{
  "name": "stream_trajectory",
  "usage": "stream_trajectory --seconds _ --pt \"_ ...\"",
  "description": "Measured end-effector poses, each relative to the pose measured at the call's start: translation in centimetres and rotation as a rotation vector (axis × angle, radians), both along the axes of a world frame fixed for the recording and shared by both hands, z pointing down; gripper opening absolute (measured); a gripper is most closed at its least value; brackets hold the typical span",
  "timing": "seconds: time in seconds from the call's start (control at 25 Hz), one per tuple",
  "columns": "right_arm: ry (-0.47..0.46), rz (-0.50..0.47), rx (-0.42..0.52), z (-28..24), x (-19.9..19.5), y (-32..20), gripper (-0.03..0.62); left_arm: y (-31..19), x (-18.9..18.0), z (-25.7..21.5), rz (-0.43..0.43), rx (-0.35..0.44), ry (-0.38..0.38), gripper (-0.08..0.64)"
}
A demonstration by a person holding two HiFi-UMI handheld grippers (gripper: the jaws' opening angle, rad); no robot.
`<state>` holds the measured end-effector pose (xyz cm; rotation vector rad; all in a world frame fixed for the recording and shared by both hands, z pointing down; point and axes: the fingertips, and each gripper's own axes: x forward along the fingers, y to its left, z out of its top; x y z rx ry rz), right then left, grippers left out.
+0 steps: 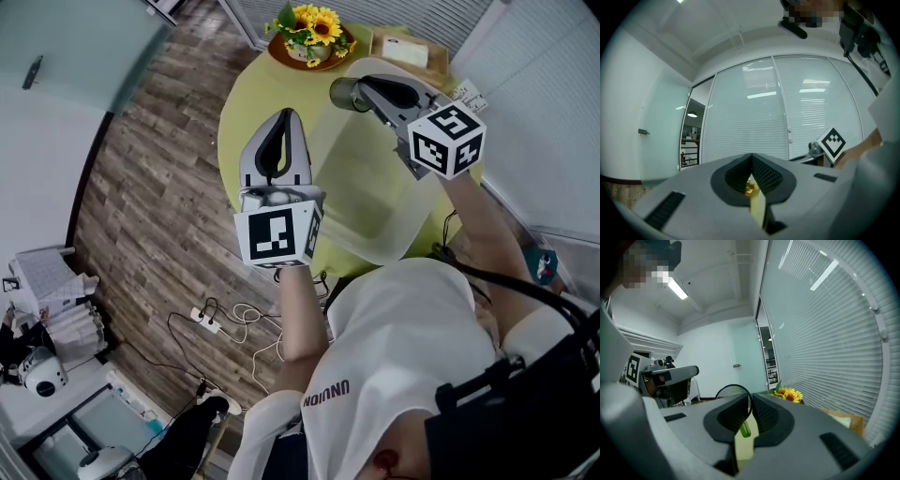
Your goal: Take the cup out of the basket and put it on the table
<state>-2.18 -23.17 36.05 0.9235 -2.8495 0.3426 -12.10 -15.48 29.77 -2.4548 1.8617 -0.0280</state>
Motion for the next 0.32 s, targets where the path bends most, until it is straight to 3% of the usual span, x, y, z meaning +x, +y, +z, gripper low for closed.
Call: stream_trajectory --seconds 0.32 --pt "0.003 -0.001 -0.002 -0.01 -0.12 -0.05 0.044 -0.02 0.14 -0.1 0.006 0.0 -0.003 0.014"
